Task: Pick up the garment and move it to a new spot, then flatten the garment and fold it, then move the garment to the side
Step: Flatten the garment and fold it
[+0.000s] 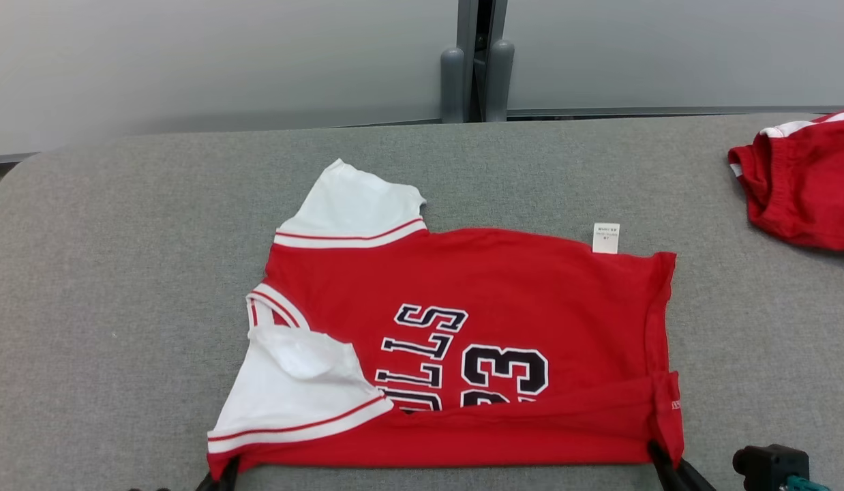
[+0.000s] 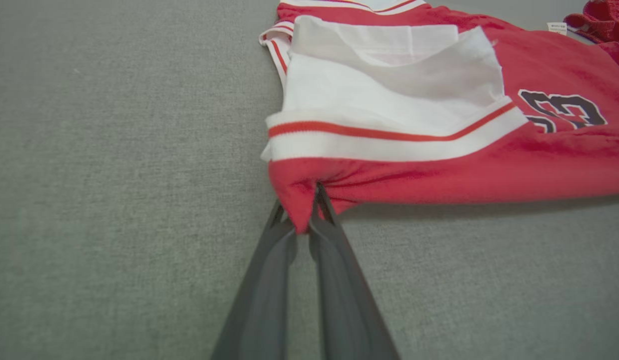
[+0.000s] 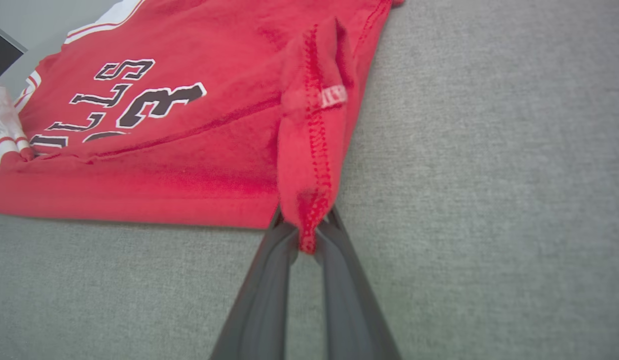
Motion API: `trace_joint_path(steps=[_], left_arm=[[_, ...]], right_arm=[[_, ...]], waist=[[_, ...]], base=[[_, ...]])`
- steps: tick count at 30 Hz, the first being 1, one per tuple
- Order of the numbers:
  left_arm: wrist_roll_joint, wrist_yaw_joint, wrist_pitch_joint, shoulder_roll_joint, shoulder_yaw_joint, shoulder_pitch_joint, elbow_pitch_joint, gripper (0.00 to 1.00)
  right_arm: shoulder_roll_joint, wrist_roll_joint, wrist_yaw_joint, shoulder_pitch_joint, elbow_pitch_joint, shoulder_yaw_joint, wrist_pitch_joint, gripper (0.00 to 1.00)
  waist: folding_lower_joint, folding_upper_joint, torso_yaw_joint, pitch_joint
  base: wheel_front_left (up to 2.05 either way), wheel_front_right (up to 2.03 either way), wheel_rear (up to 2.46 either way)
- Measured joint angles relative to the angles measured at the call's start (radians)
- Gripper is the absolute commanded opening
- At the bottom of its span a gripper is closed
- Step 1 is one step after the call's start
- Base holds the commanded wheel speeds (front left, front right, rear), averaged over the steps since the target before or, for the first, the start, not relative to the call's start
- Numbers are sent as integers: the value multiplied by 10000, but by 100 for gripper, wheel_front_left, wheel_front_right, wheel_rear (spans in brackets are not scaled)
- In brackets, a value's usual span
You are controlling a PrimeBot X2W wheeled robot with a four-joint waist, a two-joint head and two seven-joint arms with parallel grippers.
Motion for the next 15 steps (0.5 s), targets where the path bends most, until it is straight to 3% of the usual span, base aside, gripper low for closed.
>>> trace_joint_path(steps=[5,9,10,11,12,13,15], left_arm=[[-117,583,117,259,121,1051,-1124,0],[-167,786,272,372,123,1404,-1638,0],[-165,828,293,384,88,1447,-1689,0],[-165,851,313,378,63,1463,-1735,13],[-142,865,291,370,56,1463,-1781,43],[-52,897,253,372,59,1455,-1825,100],[44,968,73,368,157,1437,-1927,100]], right_arm=[[94,73,0,934,-869,-155,520,0],[180,84,0,1321,-1241,-211,949,0],[207,84,0,1384,-1248,-222,1081,20],[219,79,0,1431,-1271,-234,1126,44],[253,73,0,1434,-1329,-307,1091,95],[274,54,0,1418,-1383,-368,1066,100],[305,-12,-2,1371,-1501,-435,869,100]], waist=[[-1,0,221,-157],[-1,0,328,-201],[0,0,333,-209],[-1,0,331,-217],[0,0,328,-240],[0,0,317,-270],[0,0,276,-320]], base=[[0,0,0],[0,0,0],[0,0,0],[0,0,0],[0,0,0],[0,0,0],[0,0,0]])
